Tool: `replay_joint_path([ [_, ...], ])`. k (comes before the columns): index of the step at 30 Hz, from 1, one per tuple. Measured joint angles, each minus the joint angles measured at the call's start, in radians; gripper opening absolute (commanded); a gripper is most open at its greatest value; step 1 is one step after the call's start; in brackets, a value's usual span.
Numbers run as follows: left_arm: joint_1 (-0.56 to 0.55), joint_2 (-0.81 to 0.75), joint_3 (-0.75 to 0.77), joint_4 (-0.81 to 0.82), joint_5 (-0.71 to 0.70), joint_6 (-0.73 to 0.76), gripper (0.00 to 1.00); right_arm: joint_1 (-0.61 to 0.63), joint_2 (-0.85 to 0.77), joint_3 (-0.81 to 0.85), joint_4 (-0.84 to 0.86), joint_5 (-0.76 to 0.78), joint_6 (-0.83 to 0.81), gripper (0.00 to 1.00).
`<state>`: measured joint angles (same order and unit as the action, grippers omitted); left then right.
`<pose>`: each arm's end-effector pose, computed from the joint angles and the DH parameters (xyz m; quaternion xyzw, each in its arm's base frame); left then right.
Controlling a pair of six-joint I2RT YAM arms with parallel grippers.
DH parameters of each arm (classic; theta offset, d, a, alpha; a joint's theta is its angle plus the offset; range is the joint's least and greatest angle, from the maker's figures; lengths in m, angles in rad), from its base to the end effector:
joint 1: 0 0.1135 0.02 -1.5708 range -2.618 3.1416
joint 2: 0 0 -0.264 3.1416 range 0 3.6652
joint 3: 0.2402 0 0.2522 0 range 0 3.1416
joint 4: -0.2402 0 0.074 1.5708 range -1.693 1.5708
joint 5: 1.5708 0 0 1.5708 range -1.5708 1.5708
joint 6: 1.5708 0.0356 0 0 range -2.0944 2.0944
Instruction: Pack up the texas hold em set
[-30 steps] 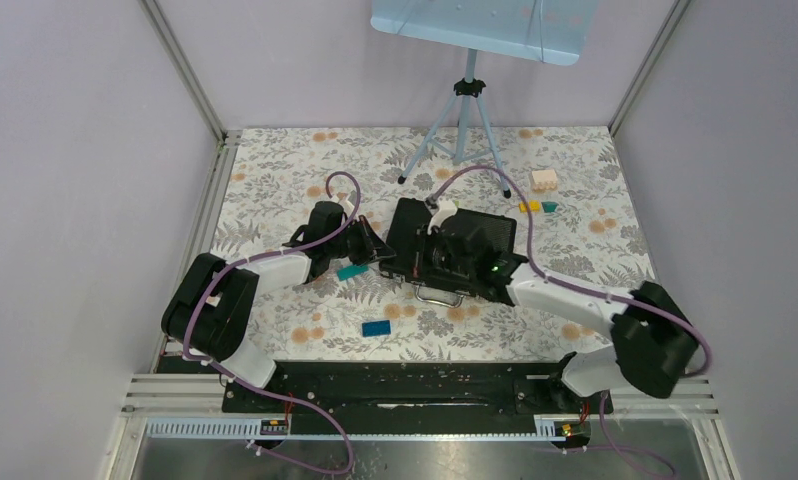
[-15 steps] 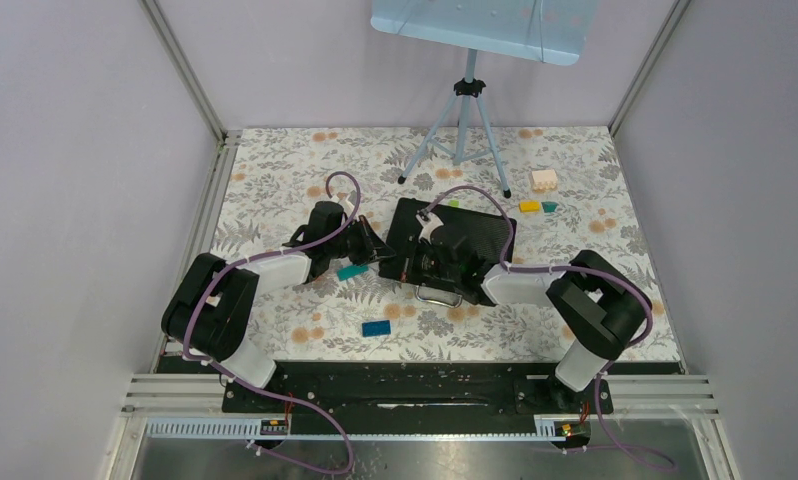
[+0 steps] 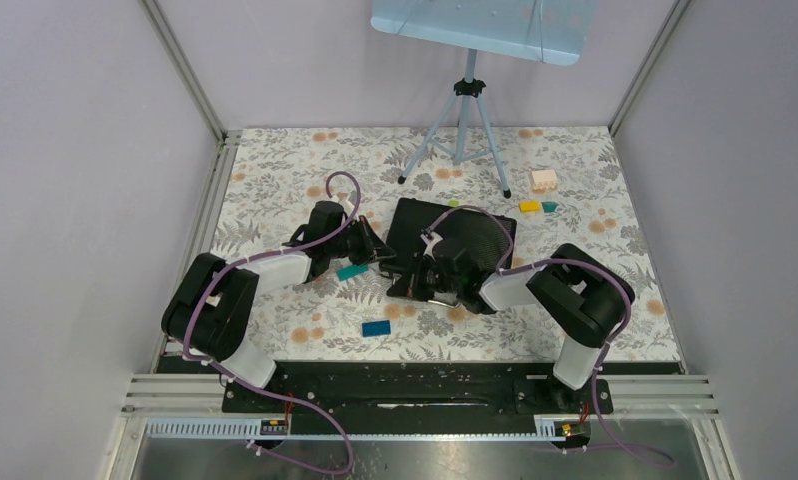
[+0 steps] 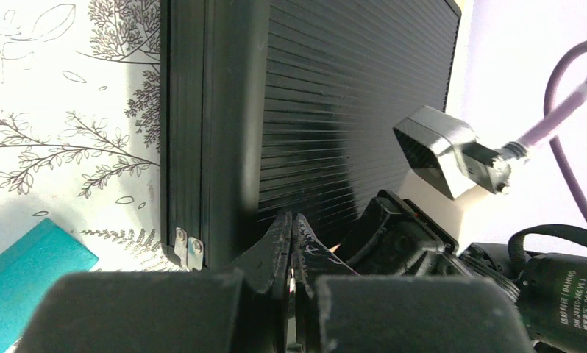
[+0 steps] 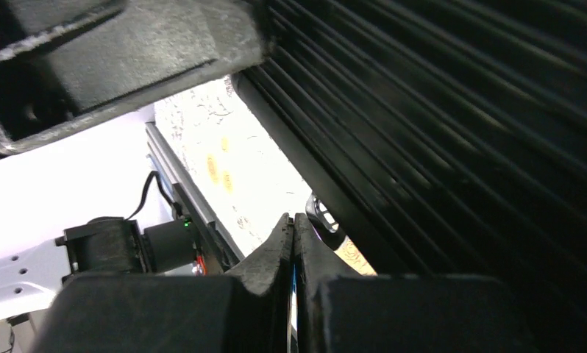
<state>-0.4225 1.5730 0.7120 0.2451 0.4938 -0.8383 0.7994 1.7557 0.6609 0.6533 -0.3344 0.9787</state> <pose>0.2774 -0.1432 0.1699 -0.0679 0.8659 -0.4380 0.2320 0.2227 0.2458 0.1368 -0.0141 0.8376 0.4983 0.2233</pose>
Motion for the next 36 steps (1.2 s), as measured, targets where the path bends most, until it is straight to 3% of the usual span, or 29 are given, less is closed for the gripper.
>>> replay_joint_path([
  [8, 0.0, 0.0, 0.002, -0.008, 0.001, 0.002, 0.0, 0.003, 0.004, -0.026, 0.029, 0.012, -0.015, 0.0],
  [15, 0.0, 0.0, 0.002, -0.009, 0.001, 0.002, 0.0, 0.014, -0.097, -0.026, -0.19, 0.178, -0.122, 0.0],
  [21, 0.0, 0.0, 0.002, -0.011, 0.002, 0.002, 0.0, 0.04, -0.111, -0.014, -0.26, 0.274, -0.247, 0.0],
  [28, 0.0, 0.0, 0.002, -0.011, 0.005, 0.003, 0.0, 0.036, -0.179, -0.057, -0.286, 0.27, -0.326, 0.0],
  [36, 0.0, 0.0, 0.002, -0.011, 0.007, 0.003, 0.0, 0.018, -0.319, -0.053, -0.301, 0.111, -0.396, 0.0],
])
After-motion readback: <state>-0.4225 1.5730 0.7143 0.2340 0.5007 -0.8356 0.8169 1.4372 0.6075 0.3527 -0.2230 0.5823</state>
